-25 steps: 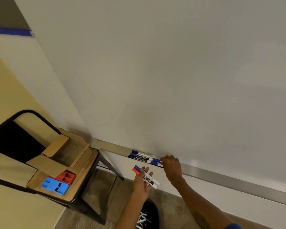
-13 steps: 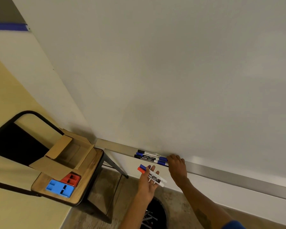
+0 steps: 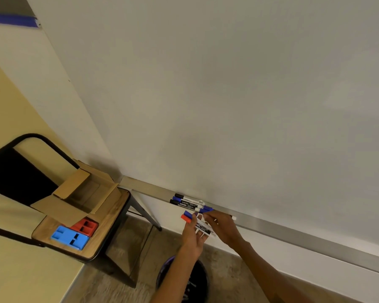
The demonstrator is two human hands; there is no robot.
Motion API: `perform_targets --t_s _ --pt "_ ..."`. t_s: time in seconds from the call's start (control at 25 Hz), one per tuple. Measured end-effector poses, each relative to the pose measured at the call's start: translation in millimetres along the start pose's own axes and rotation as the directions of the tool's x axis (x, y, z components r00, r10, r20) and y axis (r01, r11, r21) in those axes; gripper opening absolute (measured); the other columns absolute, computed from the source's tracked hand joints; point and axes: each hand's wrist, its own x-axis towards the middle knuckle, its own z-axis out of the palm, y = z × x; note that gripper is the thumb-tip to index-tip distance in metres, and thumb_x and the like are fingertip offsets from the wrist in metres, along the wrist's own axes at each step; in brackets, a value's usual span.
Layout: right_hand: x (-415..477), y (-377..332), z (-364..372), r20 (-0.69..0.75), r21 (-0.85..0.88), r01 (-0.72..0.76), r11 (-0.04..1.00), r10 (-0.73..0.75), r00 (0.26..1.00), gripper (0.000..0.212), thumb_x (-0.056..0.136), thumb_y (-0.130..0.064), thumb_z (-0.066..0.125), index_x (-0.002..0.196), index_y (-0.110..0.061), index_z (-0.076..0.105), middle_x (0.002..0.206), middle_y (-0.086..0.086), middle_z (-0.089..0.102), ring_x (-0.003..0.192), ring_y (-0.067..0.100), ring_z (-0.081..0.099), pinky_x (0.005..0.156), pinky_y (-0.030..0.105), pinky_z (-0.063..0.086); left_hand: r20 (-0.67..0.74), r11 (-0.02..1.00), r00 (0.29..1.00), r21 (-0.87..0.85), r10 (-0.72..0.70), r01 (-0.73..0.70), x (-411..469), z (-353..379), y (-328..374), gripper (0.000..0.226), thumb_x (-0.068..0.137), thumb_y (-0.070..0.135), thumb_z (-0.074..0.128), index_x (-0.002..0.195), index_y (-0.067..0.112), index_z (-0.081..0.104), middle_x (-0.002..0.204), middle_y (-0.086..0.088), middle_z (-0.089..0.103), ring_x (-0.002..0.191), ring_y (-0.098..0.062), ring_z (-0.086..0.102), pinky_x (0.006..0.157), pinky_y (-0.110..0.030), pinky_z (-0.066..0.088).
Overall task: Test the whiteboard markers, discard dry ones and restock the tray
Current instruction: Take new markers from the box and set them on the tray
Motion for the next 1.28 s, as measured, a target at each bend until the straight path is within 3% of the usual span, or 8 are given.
perform_targets --t_s 0.2,0.36,0.44,0.56,0.88,1.08,1.16,1.28 --pt "-2.5 13.9 -22.2 0.075 -0.003 0.094 0.996 -0.094 0.993 0.025 0.098 -0.018 0.059 0.119 -0.021 0.07 0.111 -0.004 0.07 0.084 -0.004 0.057 0.076 0.006 0.043 -0.002 0.999 1.0 0.024 0.022 -0.022 -5.0 25.1 -13.7 0.036 0.098 0.03 0.058 0.13 0.012 0.058 0.122 -0.019 0.067 0.109 -0.036 0.066 0.078 -0.042 0.059" --pt "6.1 35.1 -29.6 -0.105 -0.241 0.069 0.968 -0.096 0.99 0.021 0.097 -0.021 0.06 0.114 -0.023 0.072 0.106 -0.005 0.07 0.094 0.013 0.059 0.078 0.021 0.041 -0.058 0.999 0.997 -0.019 0.049 -0.051 1.1 34.6 -26.2 0.036 0.099 0.029 0.056 0.131 0.011 0.056 0.127 -0.018 0.064 0.114 -0.037 0.062 0.083 -0.045 0.057" --pt "10.2 47.2 -25.1 -0.168 -0.415 0.038 0.909 -0.118 0.979 0.024 0.084 -0.017 0.076 0.108 -0.02 0.074 0.101 -0.002 0.071 0.093 0.018 0.063 0.077 0.026 0.046 -0.067 0.997 0.997 -0.062 0.04 -0.045 4.4 32.2 -31.5 0.038 0.101 0.029 0.052 0.133 0.008 0.055 0.129 -0.018 0.063 0.116 -0.037 0.061 0.086 -0.047 0.055" --pt "16.9 61.7 -15.3 -0.17 -0.542 0.018 0.84 -0.131 0.977 0.051 0.053 -0.009 0.095 0.1 -0.017 0.076 0.094 0.001 0.072 0.09 0.023 0.067 0.073 0.033 0.054 -0.056 0.991 0.998 -0.132 -0.007 0.0 3.8 29.2 -35.5 0.036 0.103 0.023 0.049 0.135 0.006 0.053 0.131 -0.019 0.061 0.113 -0.036 0.061 0.085 -0.047 0.053" --pt "28.2 68.2 2.2 -0.145 -0.531 -0.016 0.847 -0.072 0.987 0.061 0.038 -0.005 0.097 0.095 -0.015 0.075 0.093 0.002 0.07 0.089 0.024 0.068 0.074 0.034 0.057 -0.053 0.989 0.998 -0.15 -0.024 0.016 12.9 26.5 -21.9 0.036 0.103 0.019 0.049 0.137 0.008 0.051 0.135 -0.02 0.058 0.12 -0.04 0.056 0.089 -0.047 0.05" --pt "23.2 66.6 0.6 -0.166 -0.475 -0.037 0.879 -0.048 0.985 0.06 0.046 0.001 0.093 0.101 -0.014 0.073 0.1 0.003 0.071 0.095 0.024 0.068 0.077 0.034 0.058 -0.039 0.992 0.999 -0.123 -0.002 -0.003 21.5 27.4 -22.2 0.037 0.1 0.02 0.055 0.135 0.008 0.054 0.13 -0.019 0.063 0.119 -0.039 0.059 0.097 -0.049 0.049" --pt "18.3 62.0 -2.6 -0.15 -0.408 0.019 0.913 -0.087 0.985 0.044 0.063 -0.004 0.089 0.102 -0.013 0.073 0.102 0.003 0.071 0.094 0.023 0.067 0.078 0.03 0.056 -0.034 0.994 0.999 -0.113 0.012 -0.016 23.8 28.0 -23.9 0.038 0.101 0.021 0.054 0.136 0.008 0.053 0.128 -0.019 0.064 0.117 -0.039 0.061 0.098 -0.05 0.05" --pt "8.4 48.5 -11.5 -0.126 -0.194 0.113 0.974 -0.14 0.982 0.023 0.097 -0.027 0.059 0.115 -0.018 0.07 0.111 -0.003 0.07 0.1 0.015 0.063 0.085 0.023 0.048 -0.006 0.995 1.0 -0.095 0.028 -0.029 22.2 33.6 -27.5 0.038 0.102 0.025 0.052 0.135 0.006 0.054 0.124 -0.02 0.066 0.109 -0.036 0.065 0.089 -0.044 0.055"
